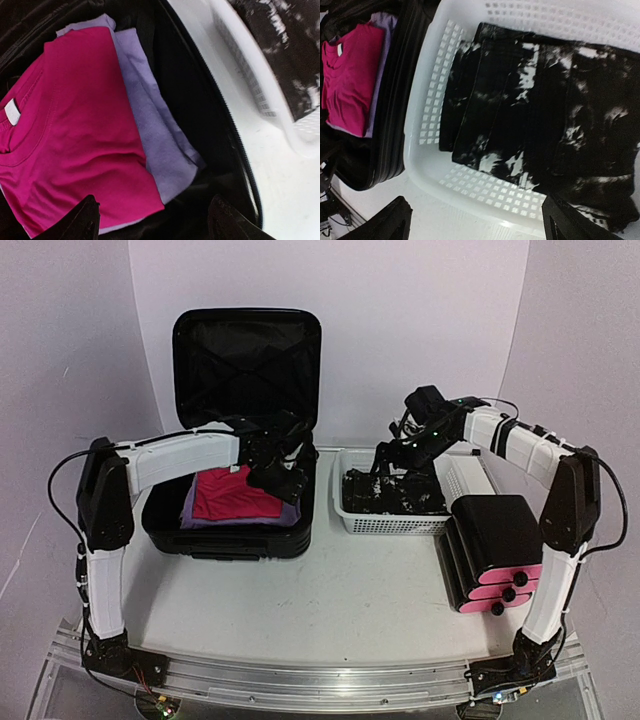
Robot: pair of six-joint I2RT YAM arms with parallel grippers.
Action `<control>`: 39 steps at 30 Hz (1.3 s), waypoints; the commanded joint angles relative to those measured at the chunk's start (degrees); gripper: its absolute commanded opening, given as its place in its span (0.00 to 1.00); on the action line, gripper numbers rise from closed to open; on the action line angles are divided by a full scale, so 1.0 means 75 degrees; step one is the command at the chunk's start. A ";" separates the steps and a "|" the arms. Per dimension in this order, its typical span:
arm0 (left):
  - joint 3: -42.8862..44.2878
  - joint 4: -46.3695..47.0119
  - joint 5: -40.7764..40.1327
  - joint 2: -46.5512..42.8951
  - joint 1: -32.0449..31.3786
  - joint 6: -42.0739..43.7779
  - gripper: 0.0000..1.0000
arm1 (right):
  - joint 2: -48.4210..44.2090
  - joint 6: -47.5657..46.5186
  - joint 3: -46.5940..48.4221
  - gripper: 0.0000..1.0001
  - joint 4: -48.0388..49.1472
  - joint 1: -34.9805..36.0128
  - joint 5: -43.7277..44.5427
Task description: Open, take out, and arrange the luggage
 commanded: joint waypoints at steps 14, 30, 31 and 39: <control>0.0969 -0.0888 -0.2153 0.1415 -0.0148 0.0654 0.72 | -0.0380 0.1493 -0.0450 0.93 0.1698 0.0645 -0.1130; 0.0685 -0.0839 -0.1197 0.0911 0.0380 0.0415 0.27 | 0.0655 0.3445 0.0027 0.87 0.3175 0.0893 -0.1658; 0.0625 -0.0790 -0.1024 0.0821 0.0448 0.0371 0.24 | 0.0756 0.3652 0.0078 0.87 0.3292 0.0910 -0.1641; -0.0261 0.0038 0.0239 -0.0069 0.0847 0.0227 0.07 | 0.1704 0.5187 0.0847 0.84 0.4073 0.1004 -0.1500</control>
